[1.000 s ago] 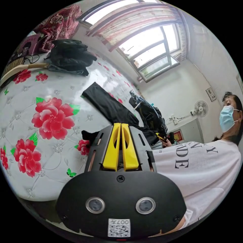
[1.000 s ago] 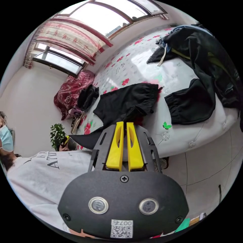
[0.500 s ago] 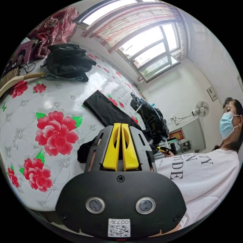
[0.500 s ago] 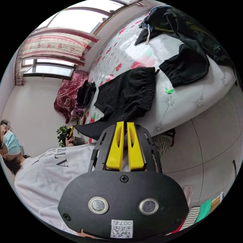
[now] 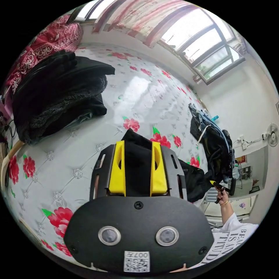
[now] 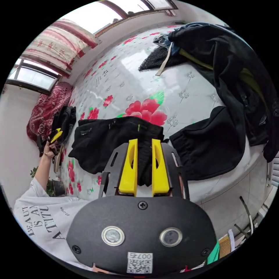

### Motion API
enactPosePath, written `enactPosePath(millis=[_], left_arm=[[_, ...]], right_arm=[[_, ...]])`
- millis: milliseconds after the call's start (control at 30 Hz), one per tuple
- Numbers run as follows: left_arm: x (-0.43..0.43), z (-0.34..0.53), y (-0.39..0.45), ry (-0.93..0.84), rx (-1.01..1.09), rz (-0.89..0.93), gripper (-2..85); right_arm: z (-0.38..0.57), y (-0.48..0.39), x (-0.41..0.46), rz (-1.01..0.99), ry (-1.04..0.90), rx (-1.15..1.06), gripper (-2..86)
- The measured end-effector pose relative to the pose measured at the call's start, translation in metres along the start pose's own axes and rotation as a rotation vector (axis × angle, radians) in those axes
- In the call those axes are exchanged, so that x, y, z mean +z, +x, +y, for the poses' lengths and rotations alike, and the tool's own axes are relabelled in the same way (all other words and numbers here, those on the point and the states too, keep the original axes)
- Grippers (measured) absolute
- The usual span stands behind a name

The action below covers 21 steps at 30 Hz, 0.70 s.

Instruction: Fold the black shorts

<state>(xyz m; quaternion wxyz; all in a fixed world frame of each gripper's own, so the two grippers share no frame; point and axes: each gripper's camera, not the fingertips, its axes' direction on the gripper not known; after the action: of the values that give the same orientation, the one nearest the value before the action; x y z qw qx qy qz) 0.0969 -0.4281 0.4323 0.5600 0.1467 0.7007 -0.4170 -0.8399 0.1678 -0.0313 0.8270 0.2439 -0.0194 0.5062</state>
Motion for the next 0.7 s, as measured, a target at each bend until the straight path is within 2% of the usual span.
enactPosePath(millis=[100,200,333,433,500,633,700], left_arm=[[0.01,0.01,0.008,0.012,0.012,0.007,12.3],[0.021,0.035,0.012,-0.031,0.058,-0.065,12.4],[0.047,0.046,0.016,-0.133,0.115,-0.137,12.7],[0.081,0.036,0.019,-0.261,0.087,-0.21,7.0],[0.09,0.032,0.03,-0.233,0.097,-0.386,2.2],[0.096,0.03,0.05,-0.303,0.165,-0.386,-0.5],[0.094,0.045,0.063,-0.397,0.199,-0.342,-0.7]], right_arm=[[0.018,0.0,0.003,-0.043,0.019,0.018,3.9],[0.035,-0.01,0.009,-0.077,0.018,0.014,4.9],[0.027,-0.042,0.034,-0.052,-0.091,-0.034,4.6],[0.006,-0.075,0.057,0.07,-0.237,-0.11,3.3],[-0.011,-0.093,0.055,0.098,-0.276,-0.158,1.9],[-0.027,-0.121,0.033,0.172,-0.273,-0.235,0.4],[-0.033,-0.142,0.023,0.34,-0.3,-0.314,0.1]])
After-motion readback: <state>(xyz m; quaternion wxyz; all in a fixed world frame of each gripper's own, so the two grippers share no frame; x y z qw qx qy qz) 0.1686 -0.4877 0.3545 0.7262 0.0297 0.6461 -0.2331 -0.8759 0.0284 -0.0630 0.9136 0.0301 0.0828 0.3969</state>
